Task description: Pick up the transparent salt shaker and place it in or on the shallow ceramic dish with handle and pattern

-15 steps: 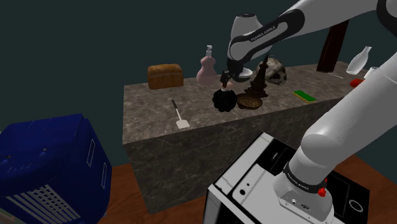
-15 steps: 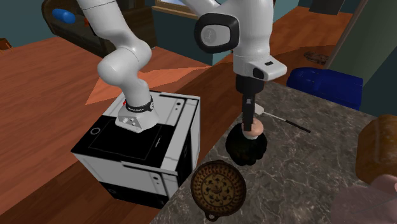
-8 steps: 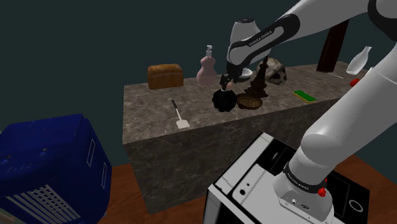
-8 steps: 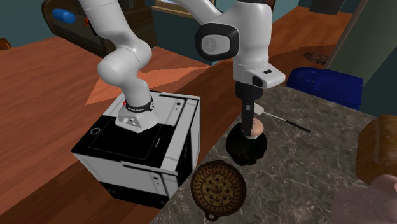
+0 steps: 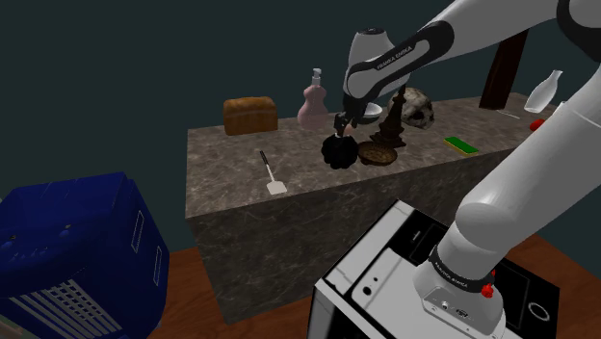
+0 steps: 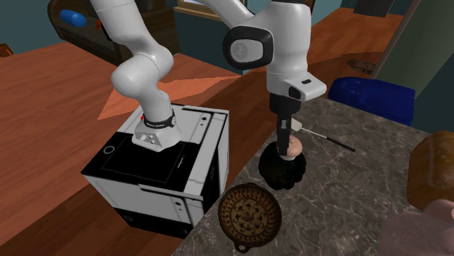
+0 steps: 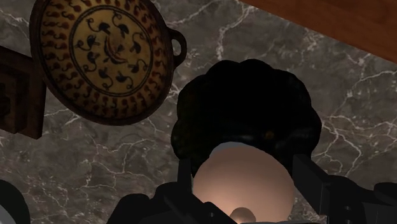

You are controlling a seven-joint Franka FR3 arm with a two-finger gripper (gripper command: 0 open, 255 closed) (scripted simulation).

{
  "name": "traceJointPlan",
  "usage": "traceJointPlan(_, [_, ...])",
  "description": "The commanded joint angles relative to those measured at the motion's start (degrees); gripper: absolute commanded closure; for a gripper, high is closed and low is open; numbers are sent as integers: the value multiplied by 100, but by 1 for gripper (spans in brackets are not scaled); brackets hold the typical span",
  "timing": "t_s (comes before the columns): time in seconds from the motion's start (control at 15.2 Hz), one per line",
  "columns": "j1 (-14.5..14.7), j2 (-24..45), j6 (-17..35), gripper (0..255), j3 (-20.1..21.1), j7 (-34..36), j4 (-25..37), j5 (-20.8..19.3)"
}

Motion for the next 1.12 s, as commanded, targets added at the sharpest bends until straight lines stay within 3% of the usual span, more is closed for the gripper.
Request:
traceJointPlan(0.0, [1,5,-3,255,0,0,-5,2])
traceJointPlan(0.33, [1,3,-4,255,0,0,-6,1])
traceJointPlan(1.06, [38,-412,-902,255,36,-136,482,102])
